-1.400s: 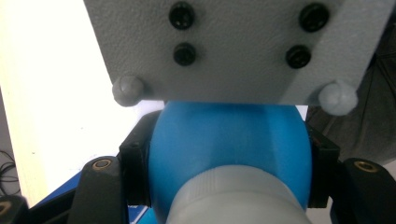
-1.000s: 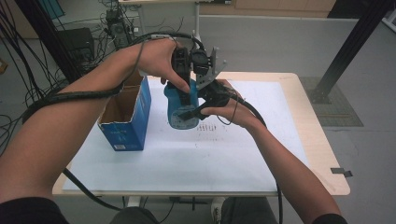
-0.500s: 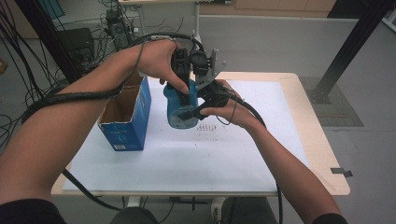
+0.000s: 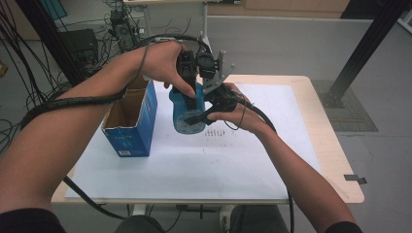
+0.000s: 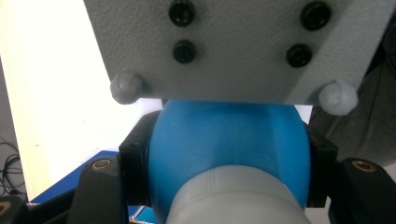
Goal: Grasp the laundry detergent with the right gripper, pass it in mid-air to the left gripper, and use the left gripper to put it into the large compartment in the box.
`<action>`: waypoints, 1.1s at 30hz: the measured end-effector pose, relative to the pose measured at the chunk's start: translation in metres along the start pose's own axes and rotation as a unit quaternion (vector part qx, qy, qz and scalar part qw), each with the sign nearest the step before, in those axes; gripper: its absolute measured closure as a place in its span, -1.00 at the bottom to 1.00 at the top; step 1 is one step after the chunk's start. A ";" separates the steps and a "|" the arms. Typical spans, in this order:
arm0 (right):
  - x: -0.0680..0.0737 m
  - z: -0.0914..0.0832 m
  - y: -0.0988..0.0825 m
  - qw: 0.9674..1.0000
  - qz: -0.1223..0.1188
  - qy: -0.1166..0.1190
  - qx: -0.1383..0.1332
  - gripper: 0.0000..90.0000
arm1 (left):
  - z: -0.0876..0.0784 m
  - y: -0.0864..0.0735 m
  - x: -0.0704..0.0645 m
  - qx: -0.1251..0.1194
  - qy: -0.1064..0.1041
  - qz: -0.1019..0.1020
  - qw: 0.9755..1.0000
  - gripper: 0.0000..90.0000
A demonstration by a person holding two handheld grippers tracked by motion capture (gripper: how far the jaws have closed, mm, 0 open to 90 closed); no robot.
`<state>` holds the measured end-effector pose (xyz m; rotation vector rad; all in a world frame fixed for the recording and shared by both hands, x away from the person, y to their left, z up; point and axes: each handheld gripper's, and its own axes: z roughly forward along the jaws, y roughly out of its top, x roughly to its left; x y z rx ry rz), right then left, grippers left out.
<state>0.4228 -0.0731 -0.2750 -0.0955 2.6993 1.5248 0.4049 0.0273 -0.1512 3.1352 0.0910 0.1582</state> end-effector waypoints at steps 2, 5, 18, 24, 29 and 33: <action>0.000 0.000 0.000 1.000 0.000 0.001 0.000 -0.09 | 0.000 0.000 0.000 0.000 0.000 0.000 1.000 -0.16; 0.000 0.001 0.000 1.000 0.000 0.002 0.000 -0.09 | 0.000 0.000 0.000 0.000 0.000 0.000 1.000 -0.16; 0.000 0.000 0.000 1.000 0.001 0.001 -0.003 -0.09 | -0.001 0.000 0.000 0.002 0.001 -0.002 1.000 -0.16; 0.000 0.000 0.000 1.000 0.001 0.002 -0.004 -0.09 | -0.001 -0.001 0.000 0.001 -0.001 -0.006 1.000 -0.16; 0.000 0.001 0.000 1.000 0.001 0.002 -0.004 -0.09 | -0.001 -0.002 -0.001 0.001 0.001 -0.007 1.000 -0.16; 0.001 0.001 0.001 1.000 0.002 0.002 -0.005 -0.09 | -0.001 -0.002 -0.001 0.001 0.002 -0.006 1.000 -0.16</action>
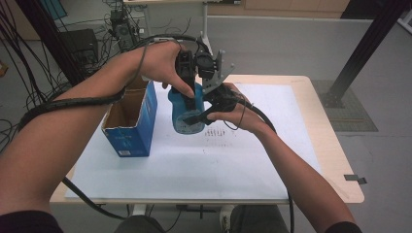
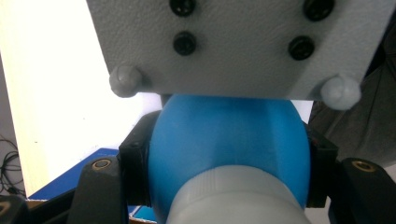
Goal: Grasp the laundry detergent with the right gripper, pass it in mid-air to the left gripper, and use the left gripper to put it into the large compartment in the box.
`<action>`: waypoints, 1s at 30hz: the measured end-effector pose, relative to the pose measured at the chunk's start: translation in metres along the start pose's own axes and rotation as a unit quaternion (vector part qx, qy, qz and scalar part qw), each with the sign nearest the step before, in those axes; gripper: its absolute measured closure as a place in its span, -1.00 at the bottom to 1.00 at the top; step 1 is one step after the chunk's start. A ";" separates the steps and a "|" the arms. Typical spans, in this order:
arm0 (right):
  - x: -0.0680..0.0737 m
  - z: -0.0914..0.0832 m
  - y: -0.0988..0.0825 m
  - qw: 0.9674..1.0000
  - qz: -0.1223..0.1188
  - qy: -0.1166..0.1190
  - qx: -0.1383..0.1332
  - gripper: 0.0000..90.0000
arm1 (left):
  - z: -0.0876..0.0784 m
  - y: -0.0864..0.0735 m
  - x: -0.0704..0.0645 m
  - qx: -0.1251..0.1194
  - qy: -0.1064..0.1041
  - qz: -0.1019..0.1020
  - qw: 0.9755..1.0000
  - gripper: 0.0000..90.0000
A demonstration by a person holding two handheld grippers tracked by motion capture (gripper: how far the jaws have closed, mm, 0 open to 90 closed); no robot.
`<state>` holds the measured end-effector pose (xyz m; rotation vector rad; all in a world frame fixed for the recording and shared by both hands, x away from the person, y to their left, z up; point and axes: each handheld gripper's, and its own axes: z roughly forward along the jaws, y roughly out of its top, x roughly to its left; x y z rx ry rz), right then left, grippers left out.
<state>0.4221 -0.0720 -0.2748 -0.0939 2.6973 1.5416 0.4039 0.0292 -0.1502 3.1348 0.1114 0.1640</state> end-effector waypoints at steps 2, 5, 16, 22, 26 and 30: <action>0.000 0.000 0.000 1.000 0.000 0.000 0.000 -0.09 | 0.000 0.000 0.000 0.000 -0.001 0.000 1.000 -0.16; 0.000 0.000 0.000 1.000 -0.002 0.000 0.000 -0.09 | 0.000 0.000 0.000 0.000 -0.001 -0.002 1.000 -0.16; 0.000 -0.001 0.000 1.000 0.003 0.004 -0.003 -0.10 | -0.001 -0.001 0.000 -0.001 0.001 -0.002 1.000 -0.16; -0.001 -0.001 0.000 1.000 -0.005 0.001 -0.004 -0.10 | -0.002 -0.001 0.000 -0.002 0.002 -0.004 1.000 -0.16; -0.001 -0.001 0.000 1.000 -0.004 0.001 -0.005 -0.10 | -0.002 -0.001 0.000 -0.002 0.004 -0.004 1.000 -0.16; -0.001 -0.001 0.000 1.000 -0.003 0.001 -0.006 -0.10 | -0.002 -0.002 0.000 -0.002 0.003 -0.005 1.000 -0.16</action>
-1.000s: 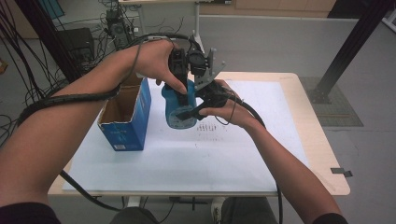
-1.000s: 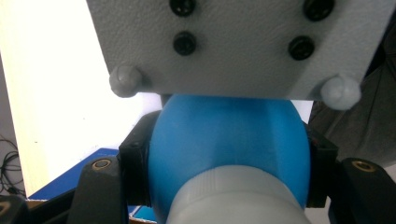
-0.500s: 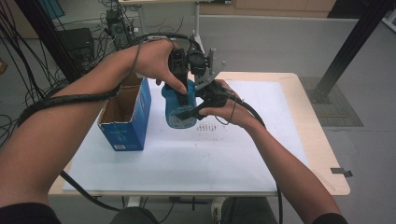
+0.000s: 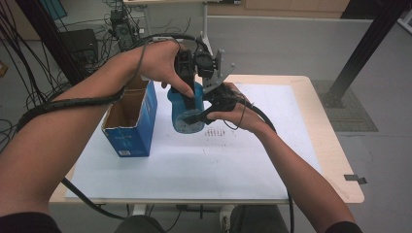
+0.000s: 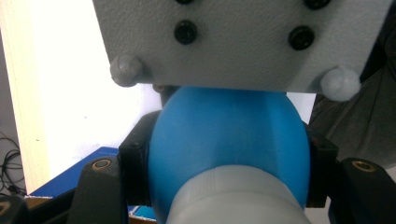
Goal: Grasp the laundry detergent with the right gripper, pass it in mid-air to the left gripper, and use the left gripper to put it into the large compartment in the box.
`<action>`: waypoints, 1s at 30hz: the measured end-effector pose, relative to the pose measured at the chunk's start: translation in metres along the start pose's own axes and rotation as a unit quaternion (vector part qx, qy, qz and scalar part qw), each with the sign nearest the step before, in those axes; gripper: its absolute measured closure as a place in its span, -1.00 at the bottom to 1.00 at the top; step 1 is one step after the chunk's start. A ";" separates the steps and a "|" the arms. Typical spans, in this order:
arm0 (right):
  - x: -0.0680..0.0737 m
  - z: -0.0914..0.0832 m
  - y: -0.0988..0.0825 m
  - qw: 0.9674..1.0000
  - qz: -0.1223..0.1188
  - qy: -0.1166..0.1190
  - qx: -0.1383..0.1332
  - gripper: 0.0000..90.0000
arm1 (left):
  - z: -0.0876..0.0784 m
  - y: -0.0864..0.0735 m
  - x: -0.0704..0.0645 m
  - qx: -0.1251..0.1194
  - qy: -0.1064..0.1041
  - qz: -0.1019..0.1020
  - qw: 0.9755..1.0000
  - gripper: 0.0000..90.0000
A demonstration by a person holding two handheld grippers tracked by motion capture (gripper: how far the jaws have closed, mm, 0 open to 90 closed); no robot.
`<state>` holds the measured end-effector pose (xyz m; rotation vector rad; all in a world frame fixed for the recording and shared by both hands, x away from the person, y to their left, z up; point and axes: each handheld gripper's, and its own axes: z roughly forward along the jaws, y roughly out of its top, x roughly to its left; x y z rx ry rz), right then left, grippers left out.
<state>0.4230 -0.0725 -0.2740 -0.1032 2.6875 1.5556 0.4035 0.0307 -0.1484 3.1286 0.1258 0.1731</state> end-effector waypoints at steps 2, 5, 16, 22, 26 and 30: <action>0.000 0.000 0.000 1.000 0.000 0.000 0.001 -0.11 | 0.000 0.000 0.000 0.000 0.000 -0.001 1.000 -0.16; 0.001 0.001 0.000 1.000 0.004 0.000 0.000 -0.12 | 0.000 -0.001 0.000 0.000 -0.001 -0.002 1.000 -0.16; 0.001 0.001 0.000 1.000 0.005 -0.002 -0.001 -0.17 | -0.001 -0.001 -0.001 0.001 -0.002 -0.003 1.000 -0.16; 0.001 0.001 0.000 1.000 0.003 -0.005 -0.002 -0.19 | -0.001 -0.002 -0.001 0.000 -0.002 -0.004 1.000 -0.16; 0.002 0.000 0.000 1.000 0.009 -0.006 -0.003 -0.25 | -0.002 -0.002 -0.001 -0.001 -0.004 -0.004 1.000 -0.16; 0.003 -0.002 -0.001 1.000 0.017 -0.013 -0.003 -0.46 | -0.001 -0.002 -0.001 0.001 -0.010 -0.008 1.000 -0.16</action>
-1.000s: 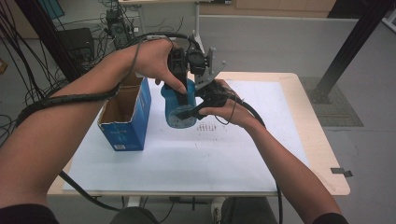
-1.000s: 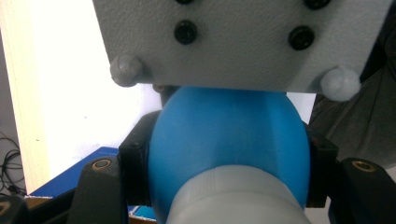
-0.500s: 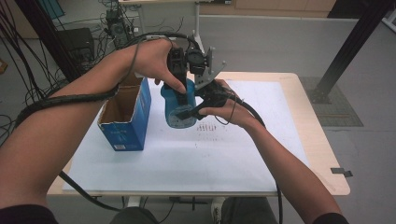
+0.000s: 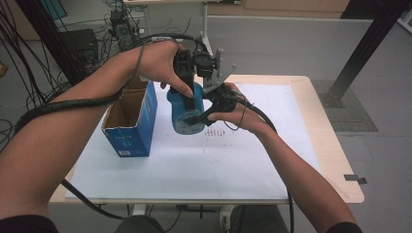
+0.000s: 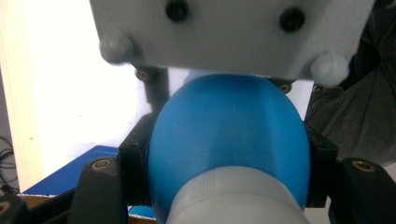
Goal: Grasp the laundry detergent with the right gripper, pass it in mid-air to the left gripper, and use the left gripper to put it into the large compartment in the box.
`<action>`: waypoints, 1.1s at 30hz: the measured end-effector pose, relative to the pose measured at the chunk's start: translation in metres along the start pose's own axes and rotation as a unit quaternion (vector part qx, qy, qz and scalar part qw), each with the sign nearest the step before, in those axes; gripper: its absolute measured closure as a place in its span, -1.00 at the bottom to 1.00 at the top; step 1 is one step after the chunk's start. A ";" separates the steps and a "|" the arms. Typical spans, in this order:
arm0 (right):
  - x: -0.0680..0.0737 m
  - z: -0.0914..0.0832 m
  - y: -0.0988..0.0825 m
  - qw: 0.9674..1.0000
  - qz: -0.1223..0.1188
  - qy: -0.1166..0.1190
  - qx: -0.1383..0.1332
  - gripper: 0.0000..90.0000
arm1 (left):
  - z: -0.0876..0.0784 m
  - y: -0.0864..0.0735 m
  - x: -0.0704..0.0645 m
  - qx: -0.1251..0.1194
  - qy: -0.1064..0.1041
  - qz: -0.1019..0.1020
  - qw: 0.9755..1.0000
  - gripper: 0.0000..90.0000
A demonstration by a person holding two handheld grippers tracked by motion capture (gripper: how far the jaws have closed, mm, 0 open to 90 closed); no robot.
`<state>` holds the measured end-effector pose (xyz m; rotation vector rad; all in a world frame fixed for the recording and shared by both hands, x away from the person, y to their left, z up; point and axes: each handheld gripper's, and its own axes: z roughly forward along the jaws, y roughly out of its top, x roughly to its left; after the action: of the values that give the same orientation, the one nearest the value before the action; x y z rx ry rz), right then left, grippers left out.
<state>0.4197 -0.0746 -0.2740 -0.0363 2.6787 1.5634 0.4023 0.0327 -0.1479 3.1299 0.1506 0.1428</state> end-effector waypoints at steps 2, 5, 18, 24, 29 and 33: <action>0.001 -0.001 -0.001 1.000 0.002 0.000 0.004 -0.52 | 0.001 -0.001 0.000 0.003 0.000 -0.002 1.000 -0.16; 0.001 -0.004 -0.004 1.000 0.010 -0.004 0.011 -0.64 | 0.001 -0.003 0.001 0.005 0.001 -0.008 1.000 -0.16; 0.003 -0.032 -0.020 0.995 0.018 -0.033 0.088 -0.87 | -0.011 -0.015 0.009 -0.001 0.005 -0.065 0.998 -0.17; 0.006 -0.051 -0.028 0.991 0.032 -0.041 0.122 -0.88 | -0.023 -0.024 0.012 -0.005 0.013 -0.106 0.994 -0.17; 0.007 -0.068 -0.035 0.988 0.048 -0.049 0.141 -0.93 | -0.035 -0.032 0.014 -0.014 0.020 -0.148 0.989 -0.17; 0.009 -0.081 -0.038 0.984 0.055 -0.067 0.155 -0.92 | -0.045 -0.040 0.017 -0.017 0.025 -0.182 0.983 -0.17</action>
<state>0.4106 -0.1641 -0.2677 0.2206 2.8203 1.1077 0.4108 0.0736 -0.1018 3.0001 0.7042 0.2162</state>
